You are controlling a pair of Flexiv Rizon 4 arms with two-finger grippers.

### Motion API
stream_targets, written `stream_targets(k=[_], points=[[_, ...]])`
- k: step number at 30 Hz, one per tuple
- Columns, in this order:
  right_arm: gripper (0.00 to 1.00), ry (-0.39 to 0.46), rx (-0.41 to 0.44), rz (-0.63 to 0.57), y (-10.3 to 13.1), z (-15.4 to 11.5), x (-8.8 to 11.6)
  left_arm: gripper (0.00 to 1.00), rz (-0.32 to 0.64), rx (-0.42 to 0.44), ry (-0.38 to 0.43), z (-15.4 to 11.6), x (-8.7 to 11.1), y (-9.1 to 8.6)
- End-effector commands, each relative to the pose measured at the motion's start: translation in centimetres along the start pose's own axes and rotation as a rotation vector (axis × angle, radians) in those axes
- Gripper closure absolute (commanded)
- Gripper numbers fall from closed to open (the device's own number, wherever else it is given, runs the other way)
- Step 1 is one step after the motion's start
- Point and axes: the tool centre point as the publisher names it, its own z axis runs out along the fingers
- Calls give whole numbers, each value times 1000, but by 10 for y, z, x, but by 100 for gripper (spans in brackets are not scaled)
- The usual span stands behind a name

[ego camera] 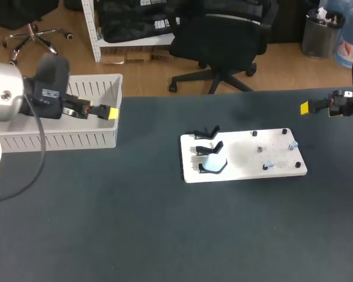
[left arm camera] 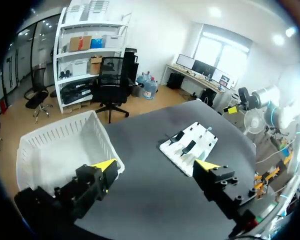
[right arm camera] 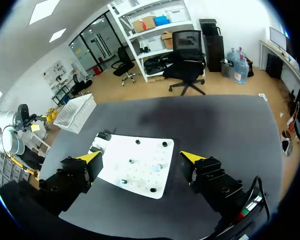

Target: Pick up each earbud case from the left stands, insert the matching earbuds, close the lid, and place the case in the box.

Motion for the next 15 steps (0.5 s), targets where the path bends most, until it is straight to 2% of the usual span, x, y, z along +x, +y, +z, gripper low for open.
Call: stream_targets(k=[1,6,15], points=[[0,2,0,0,0,0,0,0,280,181,-79,8,-1,-13],[0,2,0,0,0,0,0,0,479,306,-77,19,-2,-35],[0,2,0,0,0,0,0,0,640,423,-59,48,12,-67]])
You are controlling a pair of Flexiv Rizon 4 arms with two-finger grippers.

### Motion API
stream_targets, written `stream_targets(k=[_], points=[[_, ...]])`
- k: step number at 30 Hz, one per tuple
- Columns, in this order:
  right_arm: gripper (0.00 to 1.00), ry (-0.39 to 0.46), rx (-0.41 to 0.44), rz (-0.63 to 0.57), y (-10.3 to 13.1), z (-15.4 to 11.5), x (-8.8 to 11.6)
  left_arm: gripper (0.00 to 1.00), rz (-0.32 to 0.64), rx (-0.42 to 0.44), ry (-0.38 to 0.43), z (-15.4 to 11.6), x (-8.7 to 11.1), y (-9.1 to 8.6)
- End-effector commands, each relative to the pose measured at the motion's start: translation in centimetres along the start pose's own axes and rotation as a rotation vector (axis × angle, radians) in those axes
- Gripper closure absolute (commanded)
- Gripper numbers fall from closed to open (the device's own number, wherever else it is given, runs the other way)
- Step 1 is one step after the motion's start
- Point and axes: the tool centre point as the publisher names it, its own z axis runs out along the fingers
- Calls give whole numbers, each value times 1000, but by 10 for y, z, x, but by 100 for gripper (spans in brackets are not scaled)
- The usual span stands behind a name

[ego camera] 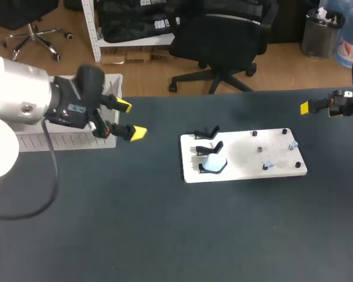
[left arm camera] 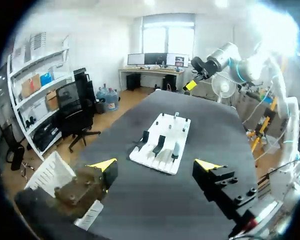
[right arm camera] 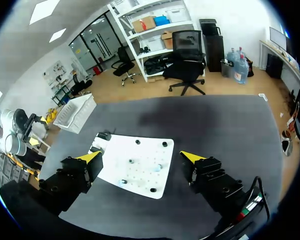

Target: Pick up each earbud case from the left stands, insert the matching earbuds, close the lid, and place the case in the box.

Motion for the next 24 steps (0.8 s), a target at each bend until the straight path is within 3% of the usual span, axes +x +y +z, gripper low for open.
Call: stream_targets(k=[1,10,24], points=[[0,2,0,0,0,0,0,0,228,203,-70,17,6,-3],[0,2,0,0,0,0,0,0,269,291,-76,32,12,-14],[0,2,0,0,0,0,0,0,223,345,-34,88,28,-34]])
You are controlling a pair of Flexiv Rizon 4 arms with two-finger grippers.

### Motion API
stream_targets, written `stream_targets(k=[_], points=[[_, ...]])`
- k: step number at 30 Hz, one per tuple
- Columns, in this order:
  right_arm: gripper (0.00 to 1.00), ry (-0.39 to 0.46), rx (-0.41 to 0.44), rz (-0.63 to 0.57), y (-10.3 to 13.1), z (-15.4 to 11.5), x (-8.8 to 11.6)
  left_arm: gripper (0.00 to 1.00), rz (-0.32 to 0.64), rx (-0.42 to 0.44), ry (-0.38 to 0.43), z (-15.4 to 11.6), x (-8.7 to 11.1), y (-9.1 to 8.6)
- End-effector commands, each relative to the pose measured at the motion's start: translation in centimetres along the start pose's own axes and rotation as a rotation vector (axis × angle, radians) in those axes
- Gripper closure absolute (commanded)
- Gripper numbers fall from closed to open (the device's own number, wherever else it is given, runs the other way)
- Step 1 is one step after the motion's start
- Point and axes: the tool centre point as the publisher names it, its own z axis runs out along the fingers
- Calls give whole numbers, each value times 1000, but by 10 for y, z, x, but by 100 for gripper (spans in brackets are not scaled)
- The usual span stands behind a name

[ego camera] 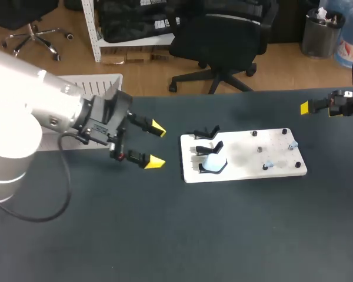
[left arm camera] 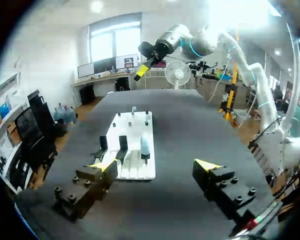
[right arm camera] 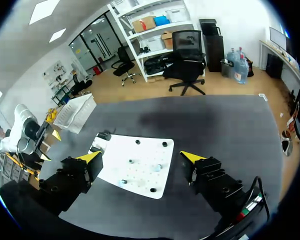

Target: Pick up each earbud case from the left stands, insert the matching earbuds, close the lid, and place the case in the box.

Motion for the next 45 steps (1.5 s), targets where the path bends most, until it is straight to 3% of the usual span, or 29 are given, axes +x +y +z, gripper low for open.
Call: stream_targets(k=[1,12,21,23,27,45], points=[[0,2,0,0,0,0,0,0,-18,11,-2,21,3,9],[0,2,0,0,0,0,0,0,-57,14,-23,49,11,7],[0,2,0,0,0,0,0,4,-24,28,-57,78,9,10],[0,2,0,0,0,0,0,10,-21,28,-60,83,9,12],[0,2,0,0,0,0,0,44,-25,26,-73,92,8,18],[0,2,0,0,0,0,0,53,-12,23,-121,110,11,21]])
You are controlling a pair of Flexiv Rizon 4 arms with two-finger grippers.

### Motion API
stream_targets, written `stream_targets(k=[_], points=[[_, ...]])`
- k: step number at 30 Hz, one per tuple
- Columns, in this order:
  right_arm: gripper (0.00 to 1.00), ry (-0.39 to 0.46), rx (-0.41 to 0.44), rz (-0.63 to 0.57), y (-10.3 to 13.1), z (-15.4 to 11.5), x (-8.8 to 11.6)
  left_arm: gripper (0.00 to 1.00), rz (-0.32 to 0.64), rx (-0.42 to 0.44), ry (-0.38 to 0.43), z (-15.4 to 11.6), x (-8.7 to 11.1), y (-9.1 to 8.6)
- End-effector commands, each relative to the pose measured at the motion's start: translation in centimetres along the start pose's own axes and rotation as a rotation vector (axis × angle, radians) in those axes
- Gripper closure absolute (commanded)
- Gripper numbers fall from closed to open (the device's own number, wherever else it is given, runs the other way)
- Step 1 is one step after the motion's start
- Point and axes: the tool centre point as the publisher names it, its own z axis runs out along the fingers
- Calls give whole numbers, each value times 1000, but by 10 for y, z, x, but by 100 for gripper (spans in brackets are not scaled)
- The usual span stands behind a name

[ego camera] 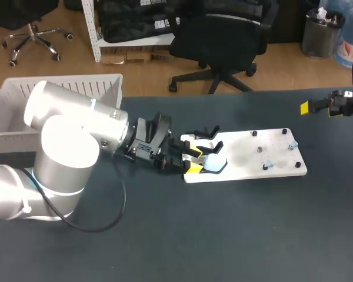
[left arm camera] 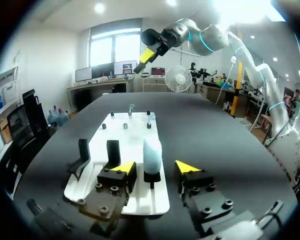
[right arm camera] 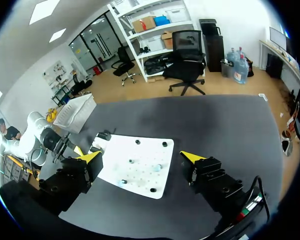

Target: Pick up each earbud case from the left stands, insert the matching earbuds, close the lid, and place the case in the box.

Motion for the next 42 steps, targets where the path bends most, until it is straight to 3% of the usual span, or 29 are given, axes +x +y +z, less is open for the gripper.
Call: stream_targets(k=[1,42], points=[[0,2,0,-1,0,0,0,53,4,-1,-21,5,2,1],[0,2,0,-1,0,0,0,56,-15,-8,-60,30,4,1]])
